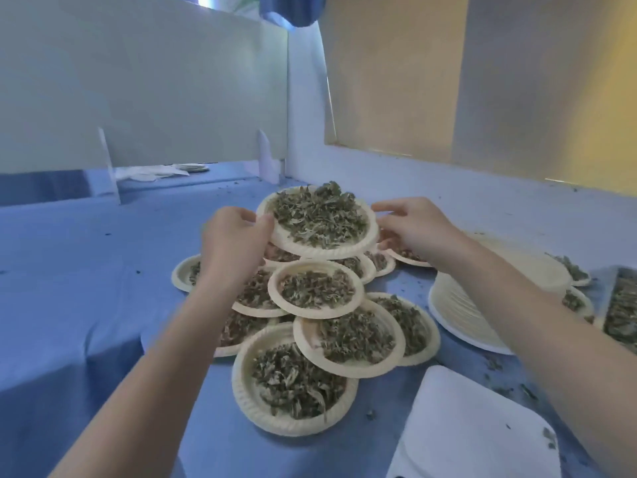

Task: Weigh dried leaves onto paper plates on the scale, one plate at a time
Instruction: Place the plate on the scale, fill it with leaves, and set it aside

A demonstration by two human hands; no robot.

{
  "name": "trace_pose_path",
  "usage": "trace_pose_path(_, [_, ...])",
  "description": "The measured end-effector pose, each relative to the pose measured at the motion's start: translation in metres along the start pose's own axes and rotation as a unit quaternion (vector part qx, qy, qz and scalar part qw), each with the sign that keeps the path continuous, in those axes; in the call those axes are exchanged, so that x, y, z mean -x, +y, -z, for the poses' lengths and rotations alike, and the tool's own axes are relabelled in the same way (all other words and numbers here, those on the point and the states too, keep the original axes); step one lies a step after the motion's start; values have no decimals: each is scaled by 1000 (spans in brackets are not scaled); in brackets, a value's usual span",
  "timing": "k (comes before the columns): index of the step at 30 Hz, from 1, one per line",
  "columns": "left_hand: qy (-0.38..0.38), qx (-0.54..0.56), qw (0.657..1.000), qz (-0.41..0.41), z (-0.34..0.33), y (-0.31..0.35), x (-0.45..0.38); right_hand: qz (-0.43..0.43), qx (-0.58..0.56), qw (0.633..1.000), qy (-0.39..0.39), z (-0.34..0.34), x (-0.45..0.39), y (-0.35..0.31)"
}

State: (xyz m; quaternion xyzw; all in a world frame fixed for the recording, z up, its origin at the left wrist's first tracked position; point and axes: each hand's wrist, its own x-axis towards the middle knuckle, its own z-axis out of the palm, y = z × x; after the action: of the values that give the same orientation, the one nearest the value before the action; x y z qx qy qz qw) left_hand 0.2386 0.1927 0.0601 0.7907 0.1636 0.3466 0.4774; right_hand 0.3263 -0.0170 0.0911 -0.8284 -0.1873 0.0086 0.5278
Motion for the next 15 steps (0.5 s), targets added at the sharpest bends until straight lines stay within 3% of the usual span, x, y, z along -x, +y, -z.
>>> trace_pose_path(5, [-46,-42,998,13,-5,-19,-80,-47,-17,999,17,-34,-84,-6])
trace_pose_path(10, [-155,-145,977,18,-45,-44,-146,-93,16,993,63,-55,-161,15])
trace_pose_path(15, [-252,-153,953,71,-103,-72,-189,-178,2,981,74,-60,-210,46])
